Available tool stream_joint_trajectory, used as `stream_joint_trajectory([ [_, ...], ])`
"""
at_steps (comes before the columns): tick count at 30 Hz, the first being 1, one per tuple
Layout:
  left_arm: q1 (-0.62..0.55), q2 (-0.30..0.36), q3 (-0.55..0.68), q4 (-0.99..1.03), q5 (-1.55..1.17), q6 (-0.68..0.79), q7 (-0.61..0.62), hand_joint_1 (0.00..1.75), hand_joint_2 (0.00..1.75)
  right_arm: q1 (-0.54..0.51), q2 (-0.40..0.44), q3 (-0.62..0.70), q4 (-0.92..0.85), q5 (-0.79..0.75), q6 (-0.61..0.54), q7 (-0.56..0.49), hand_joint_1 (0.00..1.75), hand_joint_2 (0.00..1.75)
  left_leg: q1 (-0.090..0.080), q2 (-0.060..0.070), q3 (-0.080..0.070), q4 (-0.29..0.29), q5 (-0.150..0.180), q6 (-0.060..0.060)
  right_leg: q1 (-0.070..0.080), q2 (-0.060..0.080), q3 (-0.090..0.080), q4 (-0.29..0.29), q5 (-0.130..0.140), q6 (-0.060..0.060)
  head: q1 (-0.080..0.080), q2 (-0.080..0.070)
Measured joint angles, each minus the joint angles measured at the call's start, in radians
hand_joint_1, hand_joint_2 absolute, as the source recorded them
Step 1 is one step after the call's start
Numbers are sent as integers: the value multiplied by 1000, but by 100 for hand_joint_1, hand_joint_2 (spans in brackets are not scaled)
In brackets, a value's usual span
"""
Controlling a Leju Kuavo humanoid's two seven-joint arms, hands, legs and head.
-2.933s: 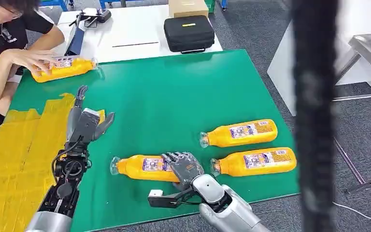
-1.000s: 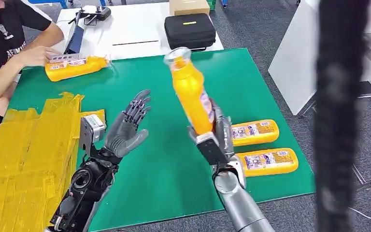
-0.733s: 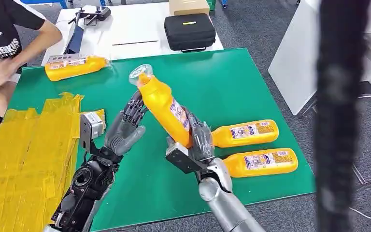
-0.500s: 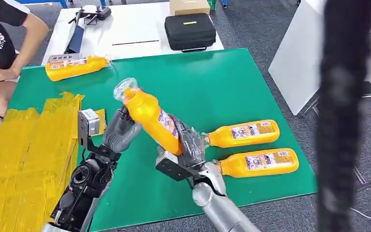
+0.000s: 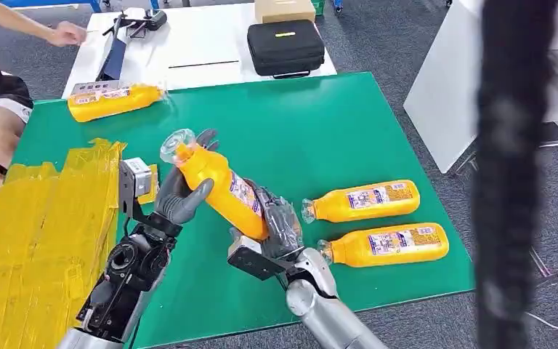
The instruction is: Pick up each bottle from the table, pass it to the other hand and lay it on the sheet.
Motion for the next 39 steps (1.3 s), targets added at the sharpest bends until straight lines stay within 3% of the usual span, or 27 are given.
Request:
stream_joint_trajectory([
  [3, -6, 0, 0, 10, -2, 11, 0, 0, 175, 0, 0, 5, 0, 0, 0, 0, 175, 175, 0, 0, 0, 0, 0, 0, 0, 0, 0, 0, 0, 0, 0, 0],
  [4, -7, 0, 0, 15, -6, 18, 0, 9, 175, 0, 0, 6, 0, 1, 1, 0, 175, 175, 0, 0, 0, 0, 0, 0, 0, 0, 0, 0, 0, 0, 0, 0],
  [5, -12, 0, 0, 21, -10, 24, 0, 106, 175, -1, 0, 8, 0, 1, 2, 2, 175, 175, 0, 0, 0, 0, 0, 0, 0, 0, 0, 0, 0, 0, 0, 0],
  [10, -26, 0, 0, 39, -16, 43, 2, 106, 175, -3, 0, 10, 0, 0, 9, 15, 175, 175, 0, 0, 0, 0, 0, 0, 0, 0, 0, 0, 0, 0, 0, 0],
  [11, -26, 0, 0, 39, -17, 45, 2, 145, 175, -3, 0, 10, 0, 0, 9, 17, 175, 175, 0, 0, 0, 0, 0, 0, 0, 0, 0, 0, 0, 0, 0, 0],
  [12, -26, 0, 0, 39, -17, 45, 2, 171, 175, -3, -1, 10, 0, -1, 9, 18, 175, 175, 0, 0, 0, 0, 0, 0, 0, 0, 0, 0, 0, 0, 0, 0],
  [29, -19, 0, 0, 33, -19, 65, -4, 175, 175, 3, -15, 12, -11, -15, -11, 14, 175, 175, 0, 0, 0, 0, 0, 0, 0, 0, 0, 0, 0, 0, 0, 0],
  [30, -18, -1, 0, 32, -19, 66, -4, 175, 175, 5, -17, 11, -16, -15, -13, 14, 7, 175, 0, 0, 0, 0, 0, 0, 0, 0, 0, 0, 0, 0, 0, 0],
  [31, -16, -1, 0, 30, -19, 66, -4, 175, 175, 7, -19, 11, -21, -15, -15, 14, 0, 175, 0, 0, 0, 0, 0, 0, 0, 0, 0, 0, 0, 0, 0, 0],
  [39, -8, 0, 8, 24, -53, 132, -13, 175, 175, 24, -30, 12, -91, 40, -99, -1, 0, 175, 0, 0, -1, 0, 0, 0, 0, 0, 0, 0, 0, 0, 0, 0],
])
